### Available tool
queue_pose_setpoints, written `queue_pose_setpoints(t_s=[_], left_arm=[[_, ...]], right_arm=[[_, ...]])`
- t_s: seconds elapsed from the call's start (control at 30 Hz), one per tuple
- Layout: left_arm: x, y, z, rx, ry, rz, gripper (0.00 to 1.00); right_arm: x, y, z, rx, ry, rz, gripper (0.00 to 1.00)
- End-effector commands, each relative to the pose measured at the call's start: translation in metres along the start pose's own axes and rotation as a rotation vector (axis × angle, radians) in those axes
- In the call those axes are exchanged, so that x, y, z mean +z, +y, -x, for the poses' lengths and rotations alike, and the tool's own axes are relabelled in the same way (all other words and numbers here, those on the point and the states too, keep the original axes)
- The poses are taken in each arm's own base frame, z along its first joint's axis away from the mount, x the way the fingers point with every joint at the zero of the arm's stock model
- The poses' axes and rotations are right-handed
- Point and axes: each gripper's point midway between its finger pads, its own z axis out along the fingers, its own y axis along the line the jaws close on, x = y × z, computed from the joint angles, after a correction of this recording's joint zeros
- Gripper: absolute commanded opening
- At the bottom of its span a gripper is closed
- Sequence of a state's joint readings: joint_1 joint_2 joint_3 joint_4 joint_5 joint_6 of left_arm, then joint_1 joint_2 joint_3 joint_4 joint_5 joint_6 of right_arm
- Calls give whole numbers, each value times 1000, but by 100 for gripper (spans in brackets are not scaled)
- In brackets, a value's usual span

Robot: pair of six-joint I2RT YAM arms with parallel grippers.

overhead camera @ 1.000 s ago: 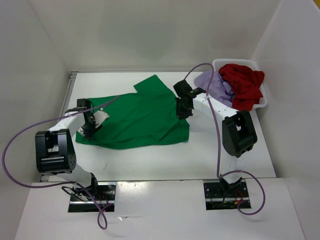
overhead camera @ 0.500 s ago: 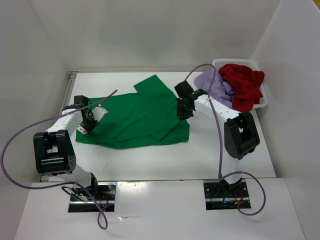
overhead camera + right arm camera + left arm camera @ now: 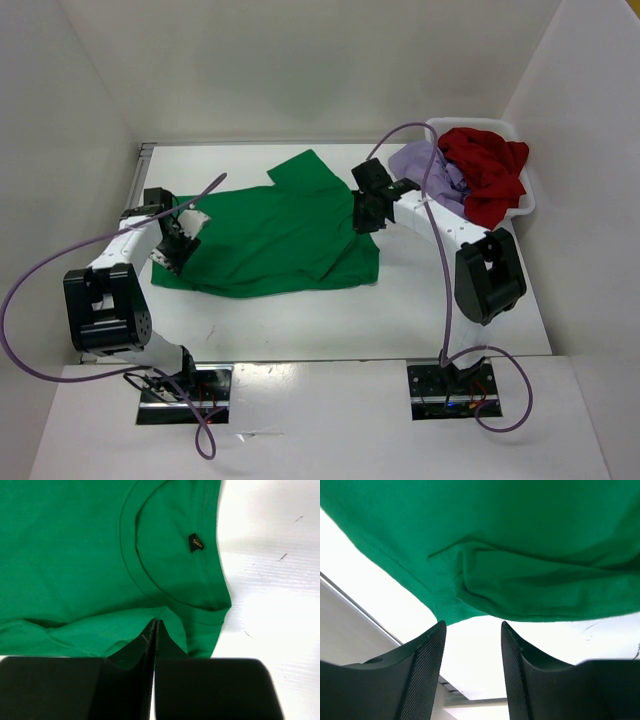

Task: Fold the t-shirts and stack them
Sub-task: Flatten out the tshirt

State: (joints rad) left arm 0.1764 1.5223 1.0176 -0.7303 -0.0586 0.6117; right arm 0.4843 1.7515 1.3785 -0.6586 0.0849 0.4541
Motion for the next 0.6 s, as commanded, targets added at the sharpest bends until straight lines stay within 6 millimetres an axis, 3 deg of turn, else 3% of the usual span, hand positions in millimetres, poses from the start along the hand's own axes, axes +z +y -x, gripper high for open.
queue_pose_setpoints(t_s=[0.0,0.13,0.2,0.4,0.57], left_arm=[[-5,17,14,-83,-29,55,56],[-15,23,18,-18,-41,68,56],[-11,25,5,57,13,100,56],[16,25,-14,105,127,93,53],[24,14,-2,83,75,15,53]], right_arm=[[-7,4,10,0,-58,42,0],[-5,-3,4,6,-49,31,0],[-3,-4,3,6,-50,32,0],[-3,-2,5,5,-51,54,0],[-4,-4,10,4,-61,53,0]])
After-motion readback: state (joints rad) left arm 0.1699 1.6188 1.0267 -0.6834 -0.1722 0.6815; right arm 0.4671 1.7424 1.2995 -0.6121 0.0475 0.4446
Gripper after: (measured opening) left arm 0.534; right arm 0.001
